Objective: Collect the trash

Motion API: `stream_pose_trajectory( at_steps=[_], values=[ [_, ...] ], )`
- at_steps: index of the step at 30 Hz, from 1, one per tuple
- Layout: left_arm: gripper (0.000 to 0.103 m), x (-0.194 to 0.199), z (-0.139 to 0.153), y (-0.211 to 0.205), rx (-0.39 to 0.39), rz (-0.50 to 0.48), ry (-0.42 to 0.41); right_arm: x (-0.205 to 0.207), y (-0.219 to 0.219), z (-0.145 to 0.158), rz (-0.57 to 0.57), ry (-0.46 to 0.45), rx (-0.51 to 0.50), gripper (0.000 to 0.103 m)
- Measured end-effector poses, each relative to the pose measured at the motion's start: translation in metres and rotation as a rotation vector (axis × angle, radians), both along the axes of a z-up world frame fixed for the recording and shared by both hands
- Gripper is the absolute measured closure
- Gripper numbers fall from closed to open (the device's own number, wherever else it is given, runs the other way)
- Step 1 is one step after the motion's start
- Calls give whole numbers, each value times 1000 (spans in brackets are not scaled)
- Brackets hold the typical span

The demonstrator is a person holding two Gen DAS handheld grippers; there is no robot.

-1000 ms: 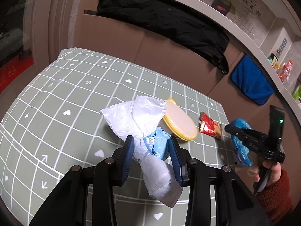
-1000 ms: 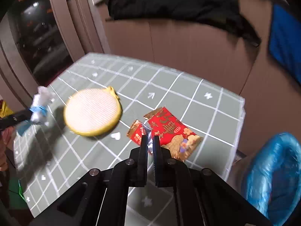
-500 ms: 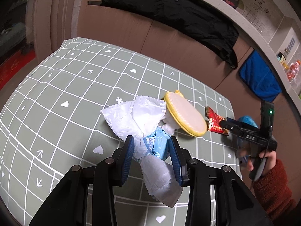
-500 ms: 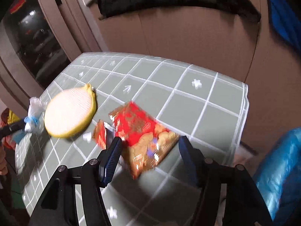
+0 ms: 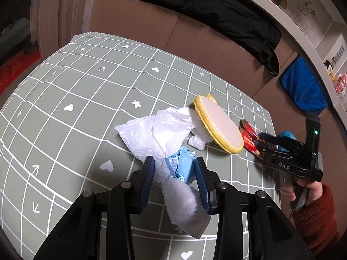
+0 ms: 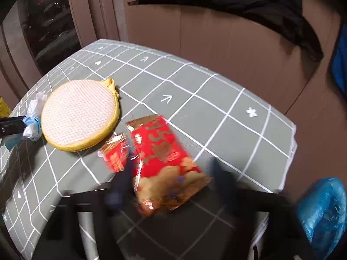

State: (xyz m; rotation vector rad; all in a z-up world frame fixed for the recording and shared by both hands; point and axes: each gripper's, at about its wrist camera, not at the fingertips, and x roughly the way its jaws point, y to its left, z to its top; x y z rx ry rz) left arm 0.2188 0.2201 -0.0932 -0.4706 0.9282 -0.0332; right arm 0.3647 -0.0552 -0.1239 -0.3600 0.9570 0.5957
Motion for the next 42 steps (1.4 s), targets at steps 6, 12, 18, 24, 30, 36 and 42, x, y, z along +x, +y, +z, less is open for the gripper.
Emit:
stream_pose_trajectory(
  at_steps=[6, 12, 18, 24, 30, 36, 42],
  values=[
    [64, -13, 10, -6, -12, -20, -46, -26, -24, 24, -46, 2, 71, 84],
    [64, -16, 18, -11, -3, -23, -77, -52, -24, 48, -71, -28, 139, 100],
    [64, -23, 32, -22, 2, -39, -107, -81, -27, 67, -59, -74, 154, 100],
    [64, -25, 32, -27, 1, -50, -96, -86, -43, 75, -88, -79, 178, 100],
    [64, -26, 33, -25, 15, -49, -104, -90, -49, 65, 6, 22, 265, 78],
    [64, -23, 28, -14, 13, -35, -88, -88, -10, 30, 133, 51, 107, 50],
    [64, -24, 22, -6, 12, -22, -82, -90, 5, 1, 148, 77, 27, 51]
  ],
)
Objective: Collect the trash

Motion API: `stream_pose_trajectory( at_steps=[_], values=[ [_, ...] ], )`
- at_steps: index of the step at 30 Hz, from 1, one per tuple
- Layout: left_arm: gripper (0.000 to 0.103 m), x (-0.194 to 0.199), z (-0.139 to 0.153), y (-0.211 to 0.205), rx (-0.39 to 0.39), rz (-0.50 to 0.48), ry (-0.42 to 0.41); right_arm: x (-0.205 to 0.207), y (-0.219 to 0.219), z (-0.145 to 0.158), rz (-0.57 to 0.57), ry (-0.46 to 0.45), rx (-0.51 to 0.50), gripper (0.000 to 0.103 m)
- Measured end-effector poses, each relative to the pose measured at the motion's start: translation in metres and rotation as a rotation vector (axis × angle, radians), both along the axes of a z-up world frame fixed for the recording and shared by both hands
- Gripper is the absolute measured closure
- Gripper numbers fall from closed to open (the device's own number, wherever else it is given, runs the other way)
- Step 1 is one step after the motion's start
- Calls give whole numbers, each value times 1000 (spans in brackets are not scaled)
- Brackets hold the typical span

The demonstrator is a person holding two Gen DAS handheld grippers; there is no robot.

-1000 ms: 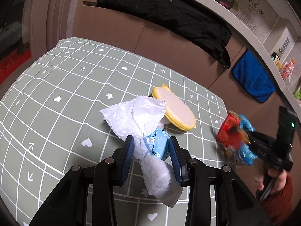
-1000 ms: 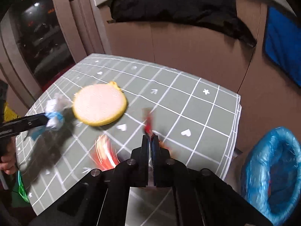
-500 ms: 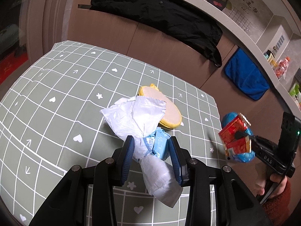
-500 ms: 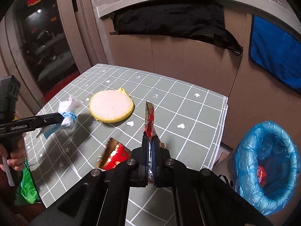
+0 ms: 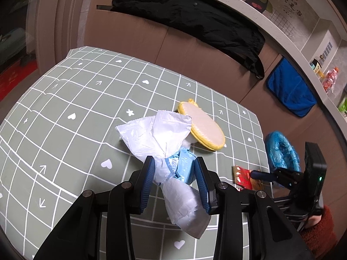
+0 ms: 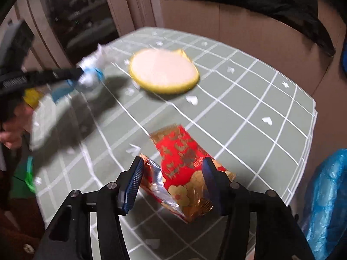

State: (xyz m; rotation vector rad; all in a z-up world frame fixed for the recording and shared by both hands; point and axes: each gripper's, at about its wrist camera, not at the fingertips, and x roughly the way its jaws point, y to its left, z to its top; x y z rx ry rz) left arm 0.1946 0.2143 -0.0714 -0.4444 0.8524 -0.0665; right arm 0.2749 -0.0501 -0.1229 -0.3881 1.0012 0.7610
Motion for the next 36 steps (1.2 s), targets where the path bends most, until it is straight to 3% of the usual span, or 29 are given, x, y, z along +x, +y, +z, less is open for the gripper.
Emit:
stream_pose_trajectory(
  at_steps=[4, 6, 7, 8, 12, 20, 22, 23, 24, 27, 31, 34, 36],
  values=[
    [64, 3, -7, 1, -9, 7, 19, -3, -1, -2, -19, -46, -5, 57],
    [64, 3, -8, -2, -9, 1, 20, -4, 0, -2, -54, -101, -47, 79],
    [64, 3, -7, -4, -8, -4, 20, -4, -1, -1, -60, -118, -58, 83],
    [64, 2, -7, -5, -7, -8, 19, -4, -2, 0, -63, -127, -59, 95],
    [64, 3, -5, -7, -5, -12, 15, -11, -8, 18, -68, -158, -8, 100],
    [64, 0, 12, -17, 10, -30, -34, -19, -22, 71, -99, -245, 109, 100],
    [64, 0, 11, -17, 10, -31, -26, -18, -31, 70, -96, -224, 142, 84],
    [64, 0, 10, -17, 10, -31, -20, -16, -36, 67, -106, -207, 149, 54],
    [64, 0, 8, -16, 12, -30, -15, -11, -44, 60, -114, -164, 168, 38],
    [64, 2, 2, -14, 12, -17, 7, 3, -66, 35, -192, -58, 243, 39],
    [64, 5, -2, -15, 5, -19, 20, 16, -64, -4, -278, 30, 190, 37],
    [64, 7, -4, -15, 11, -20, 28, 7, -47, -12, -282, -40, 128, 22],
    [64, 8, -6, -15, 4, -18, 32, 6, -32, -19, -263, -68, 35, 7]
  ],
)
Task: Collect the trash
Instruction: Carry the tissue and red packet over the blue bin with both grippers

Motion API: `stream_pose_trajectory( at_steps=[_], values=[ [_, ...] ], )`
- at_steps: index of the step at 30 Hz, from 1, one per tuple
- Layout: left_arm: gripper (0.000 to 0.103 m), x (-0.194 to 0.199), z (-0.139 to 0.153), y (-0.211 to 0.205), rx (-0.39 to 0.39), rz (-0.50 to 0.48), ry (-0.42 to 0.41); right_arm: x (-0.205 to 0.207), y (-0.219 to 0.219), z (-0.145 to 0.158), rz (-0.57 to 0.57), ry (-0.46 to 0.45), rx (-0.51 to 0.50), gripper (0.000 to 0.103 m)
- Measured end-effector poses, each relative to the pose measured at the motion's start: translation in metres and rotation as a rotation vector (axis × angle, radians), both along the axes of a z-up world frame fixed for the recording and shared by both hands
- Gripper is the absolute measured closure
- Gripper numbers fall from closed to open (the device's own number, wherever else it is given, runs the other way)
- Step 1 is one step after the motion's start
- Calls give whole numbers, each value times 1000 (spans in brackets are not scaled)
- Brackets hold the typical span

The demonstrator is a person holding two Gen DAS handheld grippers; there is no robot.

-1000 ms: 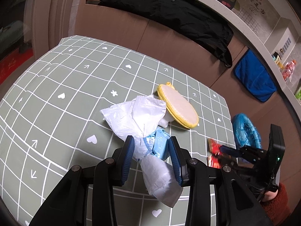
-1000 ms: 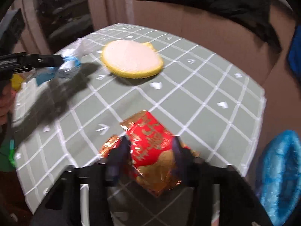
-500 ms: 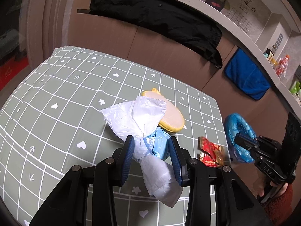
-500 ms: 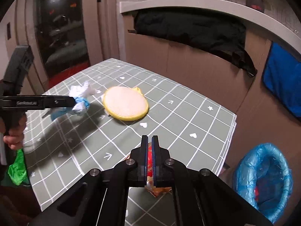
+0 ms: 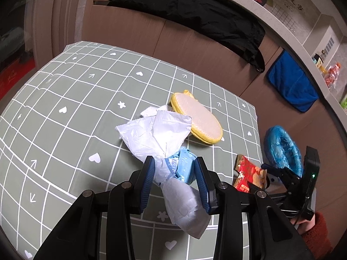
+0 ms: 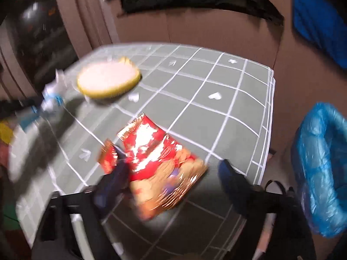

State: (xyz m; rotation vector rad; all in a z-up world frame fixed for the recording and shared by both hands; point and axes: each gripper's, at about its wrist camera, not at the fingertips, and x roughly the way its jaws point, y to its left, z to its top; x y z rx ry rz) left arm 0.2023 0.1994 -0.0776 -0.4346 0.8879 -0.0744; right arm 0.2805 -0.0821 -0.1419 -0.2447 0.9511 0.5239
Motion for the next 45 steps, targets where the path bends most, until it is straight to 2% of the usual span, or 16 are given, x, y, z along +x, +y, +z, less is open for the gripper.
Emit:
stream_pose_trajectory(
  at_steps=[2, 4, 6, 7, 8, 11, 15, 20, 23, 30, 32, 34, 37, 39, 41, 45],
  values=[
    [64, -1, 0, -1, 4, -1, -1, 4, 1, 0, 7, 22, 4, 7],
    [64, -1, 0, -1, 11, -3, -1, 8, 0, 4, -13, 35, -2, 17],
    [64, -1, 0, -1, 12, -2, -5, 1, 2, 13, 9, -35, -49, 46],
    [64, -1, 0, 0, 10, 0, -6, 1, 2, 13, 9, -35, -49, 53],
    [64, -1, 1, -1, 8, 1, -7, -2, 2, 15, 27, -45, -64, 68],
    [64, -2, 1, -2, 6, -4, -10, -8, 2, 27, 60, -44, -31, 84],
    [64, -5, 7, -4, 13, -6, -24, -15, 1, 46, 70, -75, 24, 88],
    [65, -8, 28, -14, 74, 4, -93, -22, 2, 72, 68, -140, 81, 88],
    [65, -7, 41, -21, 80, -4, -130, -22, -2, 91, 60, -182, 117, 88],
    [65, 10, 77, -59, 103, -53, -226, -23, -26, 134, 13, -312, 167, 89],
    [65, 18, 90, -79, 111, -81, -270, -24, -31, 139, 5, -329, 171, 89],
    [65, 26, 102, -102, 114, -111, -312, -23, -56, 159, -40, -397, 179, 89],
    [65, 44, 115, -148, 113, -168, -368, -24, -78, 172, -84, -440, 180, 89],
    [65, 56, 120, -182, 102, -222, -398, -23, -124, 187, -171, -497, 173, 89],
    [65, 65, 123, -215, 107, -266, -422, -24, -136, 189, -200, -513, 160, 89],
    [65, 83, 123, -276, 100, -349, -436, -26, -211, 194, -368, -557, 130, 89]
  ],
)
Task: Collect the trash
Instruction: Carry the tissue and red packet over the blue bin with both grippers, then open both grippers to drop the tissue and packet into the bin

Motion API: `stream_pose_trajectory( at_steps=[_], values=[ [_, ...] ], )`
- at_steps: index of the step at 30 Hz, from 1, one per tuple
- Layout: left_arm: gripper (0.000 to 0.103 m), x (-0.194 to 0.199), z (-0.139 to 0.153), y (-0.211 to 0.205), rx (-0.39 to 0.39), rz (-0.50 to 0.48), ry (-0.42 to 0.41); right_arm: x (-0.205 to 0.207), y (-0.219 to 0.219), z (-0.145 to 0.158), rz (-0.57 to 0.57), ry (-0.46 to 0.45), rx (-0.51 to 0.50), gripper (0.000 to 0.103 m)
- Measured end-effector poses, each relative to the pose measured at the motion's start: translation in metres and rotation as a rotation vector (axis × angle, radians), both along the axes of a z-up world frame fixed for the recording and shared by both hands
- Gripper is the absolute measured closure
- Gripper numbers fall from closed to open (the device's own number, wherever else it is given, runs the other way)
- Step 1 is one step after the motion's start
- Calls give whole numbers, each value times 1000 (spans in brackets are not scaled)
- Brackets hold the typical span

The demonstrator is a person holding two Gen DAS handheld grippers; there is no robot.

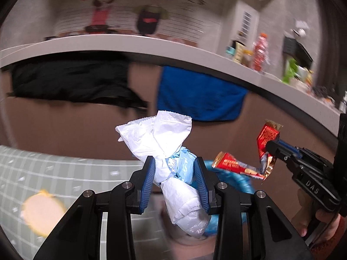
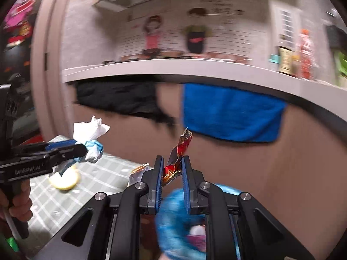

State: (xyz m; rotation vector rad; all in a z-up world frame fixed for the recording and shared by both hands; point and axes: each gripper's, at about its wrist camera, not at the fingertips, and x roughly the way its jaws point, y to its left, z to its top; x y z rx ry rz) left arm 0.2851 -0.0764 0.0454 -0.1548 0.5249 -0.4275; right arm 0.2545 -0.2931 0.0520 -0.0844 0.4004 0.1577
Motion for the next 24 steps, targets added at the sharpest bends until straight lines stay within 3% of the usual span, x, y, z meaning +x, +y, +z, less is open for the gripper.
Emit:
stream_pose_trajectory(
  at_steps=[4, 9, 18, 22, 24],
  values=[
    [65, 15, -11, -52, 35, -60, -22, 3, -43, -9, -88, 6, 27, 89],
    [65, 37, -32, -93, 60, -94, 28, 11, -75, -35, -135, 63, 53, 89],
    [65, 58, -75, -123, 103, -123, 123, 37, -95, -75, -145, 152, 80, 89],
    [64, 75, -93, -128, 75, -147, 185, 48, -102, -91, -150, 189, 104, 88],
    [61, 85, -101, -129, 47, -174, 235, 53, -104, -100, -137, 213, 121, 82]
  ],
)
